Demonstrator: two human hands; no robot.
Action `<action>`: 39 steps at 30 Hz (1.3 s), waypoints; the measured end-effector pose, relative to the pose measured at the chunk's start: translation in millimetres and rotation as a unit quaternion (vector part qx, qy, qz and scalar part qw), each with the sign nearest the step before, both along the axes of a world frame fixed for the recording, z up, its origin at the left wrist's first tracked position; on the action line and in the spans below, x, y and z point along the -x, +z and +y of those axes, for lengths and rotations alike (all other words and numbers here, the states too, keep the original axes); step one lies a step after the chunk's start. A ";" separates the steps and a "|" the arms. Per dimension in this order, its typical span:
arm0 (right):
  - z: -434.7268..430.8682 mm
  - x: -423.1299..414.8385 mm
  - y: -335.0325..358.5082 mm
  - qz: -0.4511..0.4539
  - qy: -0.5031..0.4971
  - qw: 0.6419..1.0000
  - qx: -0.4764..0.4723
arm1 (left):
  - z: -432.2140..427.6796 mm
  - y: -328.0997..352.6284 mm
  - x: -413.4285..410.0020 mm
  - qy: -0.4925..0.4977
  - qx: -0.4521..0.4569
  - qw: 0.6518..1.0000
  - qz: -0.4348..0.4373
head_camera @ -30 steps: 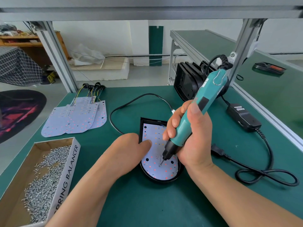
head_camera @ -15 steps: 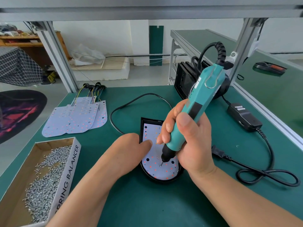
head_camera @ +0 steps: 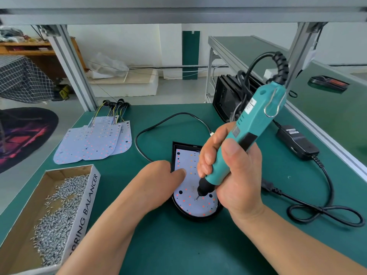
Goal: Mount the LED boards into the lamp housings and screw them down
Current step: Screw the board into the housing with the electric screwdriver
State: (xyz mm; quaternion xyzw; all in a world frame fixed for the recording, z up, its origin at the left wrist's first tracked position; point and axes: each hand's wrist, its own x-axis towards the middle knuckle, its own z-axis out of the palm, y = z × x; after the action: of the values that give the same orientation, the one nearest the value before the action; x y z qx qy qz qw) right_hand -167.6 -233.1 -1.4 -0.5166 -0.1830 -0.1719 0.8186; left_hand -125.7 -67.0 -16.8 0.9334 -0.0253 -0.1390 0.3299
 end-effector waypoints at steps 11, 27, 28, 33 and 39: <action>-0.7 -0.3 -0.8 -0.005 0.003 1.000 0.008 | -1.4 3.5 1.2 -0.002 -0.008 1.000 0.003; 0.4 -4.4 -3.7 -0.004 0.013 1.000 0.022 | -1.8 2.4 -1.0 0.001 -0.012 1.000 0.007; 0.9 -5.6 -4.4 -0.004 0.015 1.000 0.022 | -2.2 2.2 -1.3 0.001 -0.013 1.000 0.008; 1.3 -9.1 -2.6 -0.006 0.053 0.998 0.021 | -2.1 1.4 -0.7 0.005 -0.008 1.000 0.009; -5.0 -10.2 4.6 0.008 0.087 0.995 -0.041 | -3.9 0.9 -0.9 0.001 -0.018 1.000 -0.010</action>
State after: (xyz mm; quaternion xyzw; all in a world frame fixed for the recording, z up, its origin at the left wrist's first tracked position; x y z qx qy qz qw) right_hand -157.4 -238.1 3.3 -0.4658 -0.2140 -0.1030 0.8524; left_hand -124.8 -70.9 -16.0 0.9405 -0.0250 -0.1293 0.3134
